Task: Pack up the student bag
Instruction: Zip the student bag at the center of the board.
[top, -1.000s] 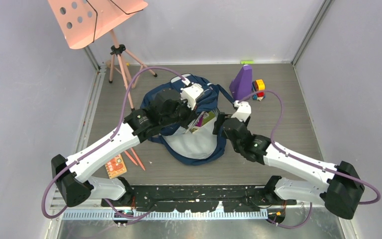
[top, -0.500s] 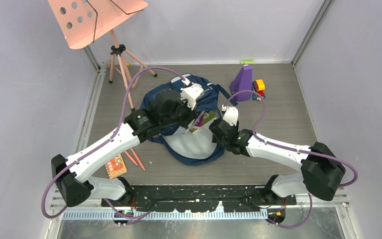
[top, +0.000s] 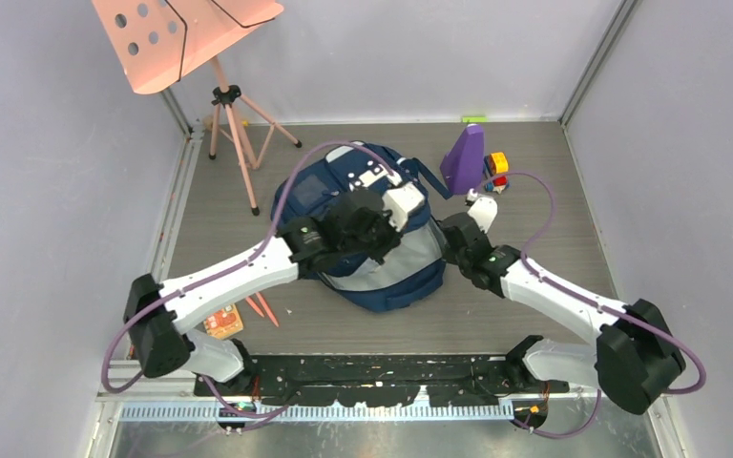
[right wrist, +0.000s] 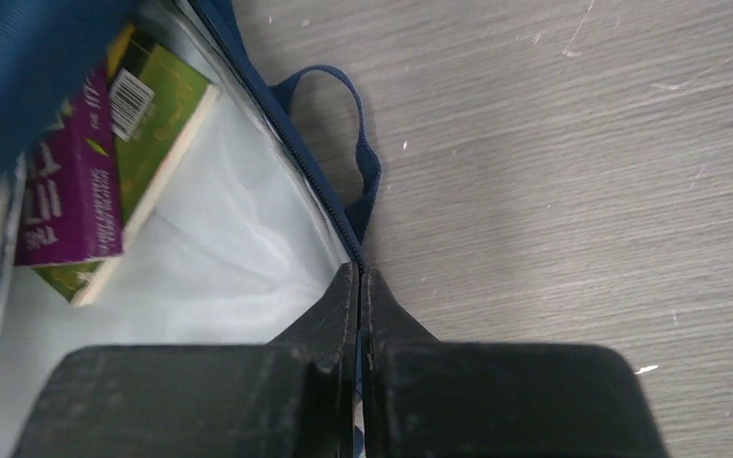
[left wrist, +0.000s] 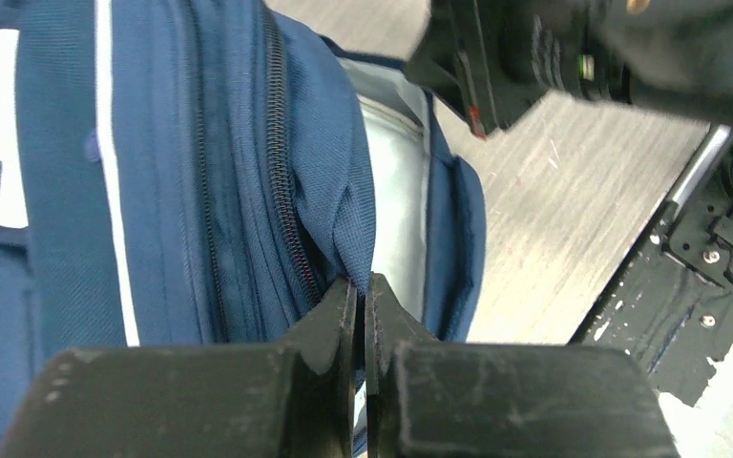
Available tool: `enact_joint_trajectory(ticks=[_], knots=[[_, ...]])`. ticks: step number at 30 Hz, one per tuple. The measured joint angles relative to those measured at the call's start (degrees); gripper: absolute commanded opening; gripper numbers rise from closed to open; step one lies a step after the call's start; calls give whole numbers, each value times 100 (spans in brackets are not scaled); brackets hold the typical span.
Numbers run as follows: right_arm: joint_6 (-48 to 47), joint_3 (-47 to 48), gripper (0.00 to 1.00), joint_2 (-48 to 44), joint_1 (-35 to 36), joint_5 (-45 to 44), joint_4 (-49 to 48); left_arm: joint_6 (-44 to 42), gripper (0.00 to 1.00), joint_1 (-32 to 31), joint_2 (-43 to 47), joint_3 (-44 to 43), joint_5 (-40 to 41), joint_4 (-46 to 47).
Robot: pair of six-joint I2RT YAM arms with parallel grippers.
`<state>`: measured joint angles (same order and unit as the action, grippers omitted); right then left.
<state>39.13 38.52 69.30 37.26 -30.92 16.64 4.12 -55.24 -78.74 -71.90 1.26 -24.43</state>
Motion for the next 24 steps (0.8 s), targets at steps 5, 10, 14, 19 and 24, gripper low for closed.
enact_joint_trajectory(ticks=[5,10,14,19,24], knots=[[-236,-111,1,-431,-518,398,-199,208,0,-450,-728,-103,39,188],[-354,-197,23,-584,-651,575,-190,522,40,-577,-1088,-105,35,457],[-380,-212,57,-916,-675,562,2,645,80,-577,-986,-105,31,608],[-468,-212,76,-1674,-702,396,315,726,96,-579,-101,315,271,708],[-501,-118,81,-2114,-702,380,621,824,98,-452,1270,916,494,483]])
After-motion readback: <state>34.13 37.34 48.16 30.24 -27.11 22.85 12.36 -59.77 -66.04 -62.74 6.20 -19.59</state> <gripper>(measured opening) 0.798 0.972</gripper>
